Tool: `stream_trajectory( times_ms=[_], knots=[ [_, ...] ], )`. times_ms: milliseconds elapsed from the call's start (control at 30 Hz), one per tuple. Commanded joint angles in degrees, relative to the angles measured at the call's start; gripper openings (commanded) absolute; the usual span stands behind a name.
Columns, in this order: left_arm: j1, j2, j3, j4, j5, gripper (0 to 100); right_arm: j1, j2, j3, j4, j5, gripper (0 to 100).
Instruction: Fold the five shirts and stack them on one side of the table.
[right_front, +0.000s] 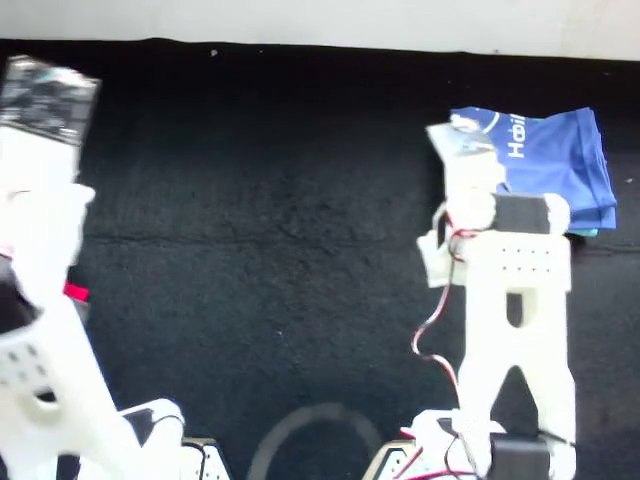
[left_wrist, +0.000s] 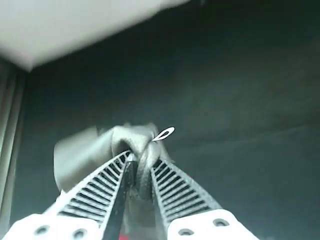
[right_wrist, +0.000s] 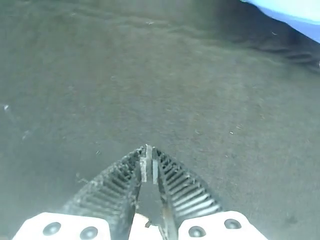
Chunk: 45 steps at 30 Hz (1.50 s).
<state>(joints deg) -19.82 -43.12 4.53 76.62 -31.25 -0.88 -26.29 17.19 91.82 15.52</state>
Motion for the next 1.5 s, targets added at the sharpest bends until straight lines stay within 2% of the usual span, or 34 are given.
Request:
stream_trajectory(
  times_ms=[0, 200, 433, 533, 633, 733, 800, 867, 933, 1033, 1167, 1233, 1333, 1467],
  knots=[
    [11.6, -2.1, -5.1, 0.2, 1.1, 1, 3.9, -8.2, 6.4, -4.3, -0.4, 1.2],
    [23.6, -2.1, -11.4, -1.3, 2.0, 1, 4.5, -21.2, 24.1, -10.7, -0.5, 1.2],
    [30.7, -2.1, -23.2, -4.2, 12.0, 1, 4.8, -31.4, 40.2, -19.2, -0.8, 1.2],
    [31.0, -2.2, -24.8, -0.4, 14.4, 1, 4.8, -33.2, 42.8, -21.9, -0.8, 1.5],
    [30.6, -2.2, -21.8, 6.8, 14.2, 1, 4.8, -32.9, 42.9, -23.2, -0.8, 1.6],
    [23.2, -2.5, -14.7, 13.7, 14.2, 1, 4.8, -32.1, 42.2, -22.8, -0.9, 2.4],
    [14.6, -2.2, -8.6, 15.6, 13.5, 1, 4.8, -31.1, 41.3, -22.2, -0.9, 7.0],
    [5.1, -2.2, -0.5, 15.6, 8.4, 1, 4.4, -29.5, 39.6, -21.1, -0.9, 13.5],
    [-3.5, -2.1, 9.5, 12.1, 2.0, 1, 3.3, -27.2, 36.9, -20.1, -0.9, 17.7],
    [-16.4, -2.1, 25.4, 2.2, -6.2, 1, -0.2, -22.5, 31.5, -19.3, -3.1, 16.8],
    [-29.4, -2.1, 38.2, -11.0, -14.0, 1, -10.9, -12.8, 23.0, -16.6, -8.6, 16.6],
    [-32.9, -2.1, 41.9, -14.4, -15.9, 1, -18.9, -7.4, 19.0, -15.1, -10.0, 16.6],
    [-34.2, -2.4, 45.1, -15.6, -17.8, 1, -29.8, 0.0, 15.8, -15.4, -10.2, 16.6],
    [-34.0, -2.5, 45.7, -15.4, -17.6, 1, -35.4, 8.7, 15.2, -18.3, -9.8, 16.6]
  ],
)
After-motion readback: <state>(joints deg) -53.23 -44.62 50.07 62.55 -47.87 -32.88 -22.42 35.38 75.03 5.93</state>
